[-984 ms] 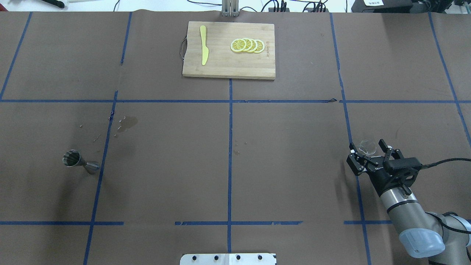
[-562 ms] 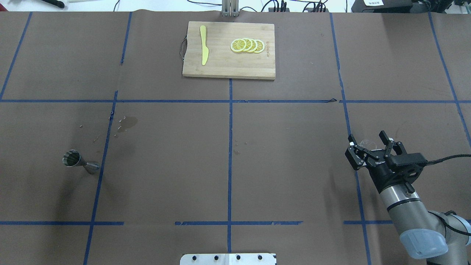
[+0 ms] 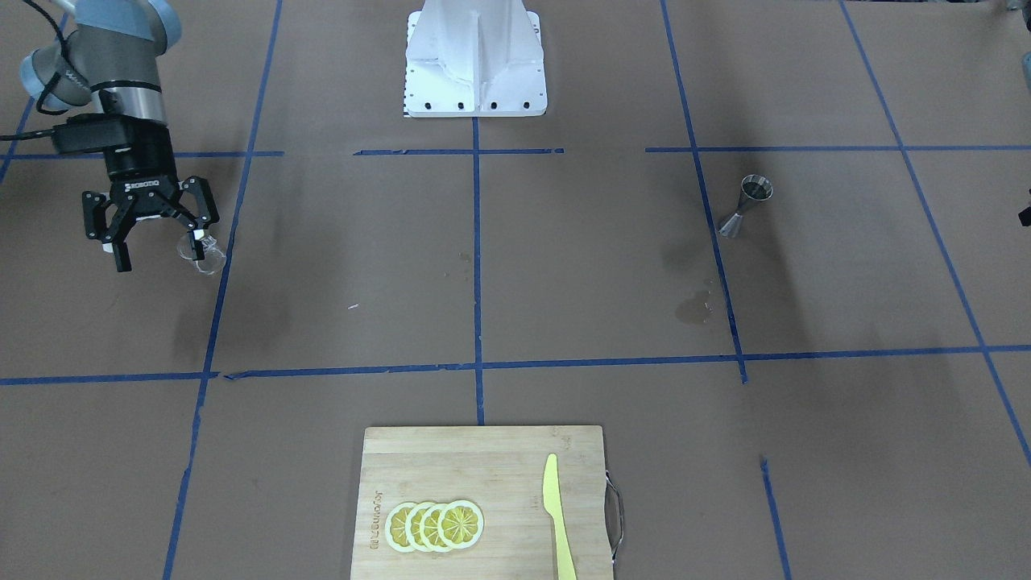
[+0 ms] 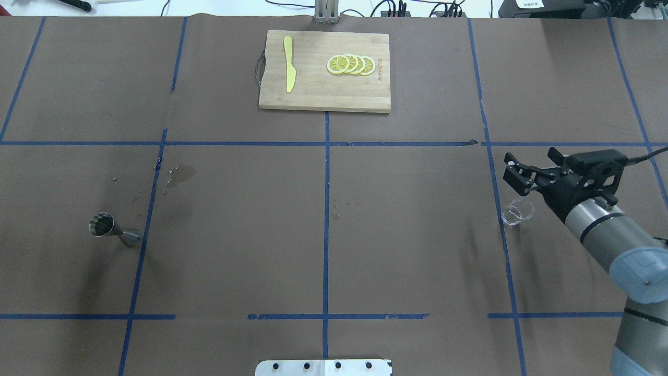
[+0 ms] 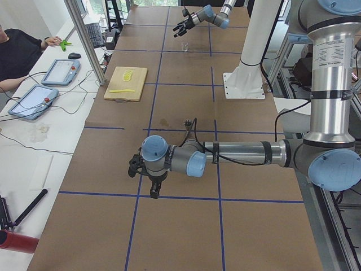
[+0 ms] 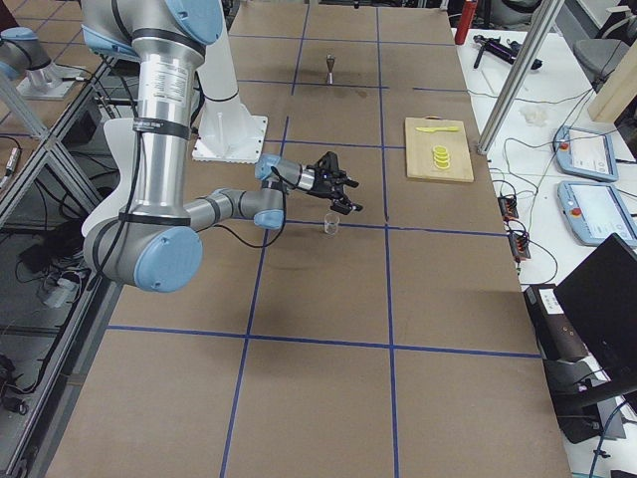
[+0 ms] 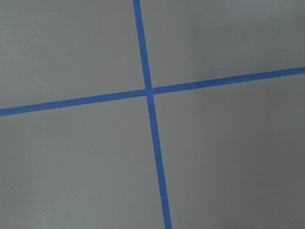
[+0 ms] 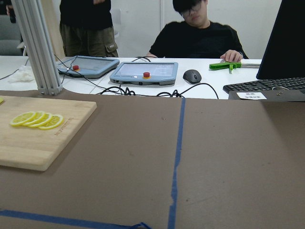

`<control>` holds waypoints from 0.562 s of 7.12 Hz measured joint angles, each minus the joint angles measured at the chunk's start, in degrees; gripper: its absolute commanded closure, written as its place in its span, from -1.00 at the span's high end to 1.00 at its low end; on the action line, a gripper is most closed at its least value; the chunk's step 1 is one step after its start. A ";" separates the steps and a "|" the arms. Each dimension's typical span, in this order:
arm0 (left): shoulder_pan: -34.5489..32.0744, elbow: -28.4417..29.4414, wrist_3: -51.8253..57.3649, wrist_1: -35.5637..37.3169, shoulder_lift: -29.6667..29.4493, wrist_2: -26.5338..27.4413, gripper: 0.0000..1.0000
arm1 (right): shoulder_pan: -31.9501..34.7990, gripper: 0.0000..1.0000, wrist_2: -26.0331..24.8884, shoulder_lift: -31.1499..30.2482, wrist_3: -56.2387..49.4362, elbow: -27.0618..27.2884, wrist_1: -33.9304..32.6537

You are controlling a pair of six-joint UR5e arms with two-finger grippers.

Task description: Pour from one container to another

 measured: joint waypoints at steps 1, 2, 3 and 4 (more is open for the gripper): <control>0.00 -0.04 -0.04 0.02 0.08 0.02 1.00 | 9.07 1.00 12.99 0.18 -3.51 1.33 -4.39; -0.01 -0.16 -0.07 0.04 0.24 -0.01 1.00 | 18.87 1.00 26.53 0.42 -9.42 1.63 -8.92; -0.05 -0.35 -0.06 0.03 0.47 -0.04 1.00 | 28.05 1.00 38.64 0.64 -17.37 1.06 -13.85; -0.08 -0.82 -0.04 0.01 0.68 -0.05 1.00 | 36.02 1.00 48.47 0.78 -25.74 -0.18 -19.09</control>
